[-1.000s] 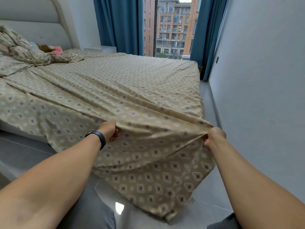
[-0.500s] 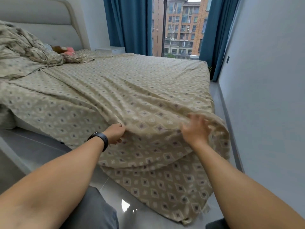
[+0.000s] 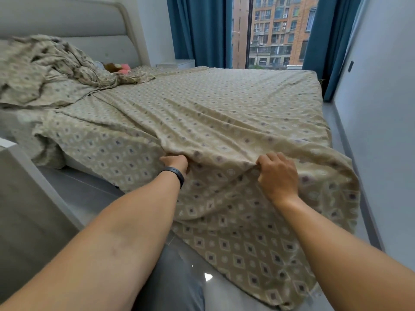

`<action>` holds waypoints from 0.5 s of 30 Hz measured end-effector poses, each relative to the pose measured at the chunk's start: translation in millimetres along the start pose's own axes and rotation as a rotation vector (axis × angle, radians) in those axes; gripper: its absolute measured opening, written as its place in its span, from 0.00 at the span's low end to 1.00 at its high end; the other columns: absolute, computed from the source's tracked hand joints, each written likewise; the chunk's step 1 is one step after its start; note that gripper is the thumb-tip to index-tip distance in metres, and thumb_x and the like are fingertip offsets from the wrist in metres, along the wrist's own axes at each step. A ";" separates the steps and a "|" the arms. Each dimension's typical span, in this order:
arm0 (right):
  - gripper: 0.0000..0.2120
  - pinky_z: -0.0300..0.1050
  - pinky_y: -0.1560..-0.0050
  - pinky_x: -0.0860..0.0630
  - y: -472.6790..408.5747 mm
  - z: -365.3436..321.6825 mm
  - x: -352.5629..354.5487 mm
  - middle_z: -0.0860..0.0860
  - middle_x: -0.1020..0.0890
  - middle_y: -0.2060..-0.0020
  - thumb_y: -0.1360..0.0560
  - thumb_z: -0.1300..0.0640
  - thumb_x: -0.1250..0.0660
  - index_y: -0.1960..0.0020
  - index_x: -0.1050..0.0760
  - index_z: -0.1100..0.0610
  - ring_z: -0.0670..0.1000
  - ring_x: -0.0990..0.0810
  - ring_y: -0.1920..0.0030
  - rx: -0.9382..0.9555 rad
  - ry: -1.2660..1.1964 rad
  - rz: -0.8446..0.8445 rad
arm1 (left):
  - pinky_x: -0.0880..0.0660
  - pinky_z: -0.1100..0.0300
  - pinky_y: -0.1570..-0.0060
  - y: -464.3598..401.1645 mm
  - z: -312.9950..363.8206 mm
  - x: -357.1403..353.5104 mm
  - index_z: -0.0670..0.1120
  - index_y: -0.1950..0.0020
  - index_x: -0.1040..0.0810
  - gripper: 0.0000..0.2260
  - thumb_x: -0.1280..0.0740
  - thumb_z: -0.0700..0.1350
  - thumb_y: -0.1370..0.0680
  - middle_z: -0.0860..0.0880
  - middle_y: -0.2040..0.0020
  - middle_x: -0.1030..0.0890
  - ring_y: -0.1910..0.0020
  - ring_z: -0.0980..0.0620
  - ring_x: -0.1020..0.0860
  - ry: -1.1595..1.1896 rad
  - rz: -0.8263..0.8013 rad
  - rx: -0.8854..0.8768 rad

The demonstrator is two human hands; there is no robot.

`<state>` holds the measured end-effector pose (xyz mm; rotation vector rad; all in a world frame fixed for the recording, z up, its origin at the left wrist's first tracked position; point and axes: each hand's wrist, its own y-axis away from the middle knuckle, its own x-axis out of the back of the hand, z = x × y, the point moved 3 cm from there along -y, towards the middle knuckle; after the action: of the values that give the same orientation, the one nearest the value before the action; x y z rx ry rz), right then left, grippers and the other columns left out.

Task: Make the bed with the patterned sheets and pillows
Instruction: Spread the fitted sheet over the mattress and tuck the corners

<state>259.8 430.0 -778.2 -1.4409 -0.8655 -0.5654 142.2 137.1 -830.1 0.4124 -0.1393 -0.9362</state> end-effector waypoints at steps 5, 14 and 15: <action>0.12 0.48 0.60 0.35 0.6 -1.1 23.2 0.52 0.22 0.61 0.35 0.69 0.28 0.57 0.23 0.55 0.59 0.23 0.61 0.068 -0.109 0.121 | 0.19 0.51 0.53 15.0 -6.1 9.3 0.37 0.34 0.25 0.15 0.40 0.34 0.20 0.41 0.44 0.19 0.55 0.45 0.19 0.090 0.000 -0.010; 0.07 0.43 0.62 0.33 9.8 -18.3 33.0 0.43 0.27 0.57 0.27 0.60 0.37 0.57 0.32 0.48 0.49 0.27 0.58 0.153 -0.192 -0.618 | 0.39 0.68 0.79 39.6 -10.6 100.9 0.43 0.63 0.28 0.11 0.39 0.38 0.21 0.48 0.77 0.32 0.79 0.54 0.35 -0.500 -0.125 0.354; 0.07 0.43 0.61 0.31 7.6 -16.5 35.0 0.44 0.26 0.57 0.28 0.61 0.37 0.58 0.32 0.49 0.48 0.27 0.58 0.105 -0.207 -0.683 | 0.38 0.67 0.79 44.9 -12.3 101.7 0.43 0.64 0.29 0.10 0.40 0.37 0.22 0.48 0.78 0.30 0.81 0.54 0.34 -0.557 -0.156 0.371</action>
<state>289.3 420.2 -753.9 -1.1003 -1.5484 -0.8671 239.7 82.2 -829.5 0.4994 -0.8073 -1.1655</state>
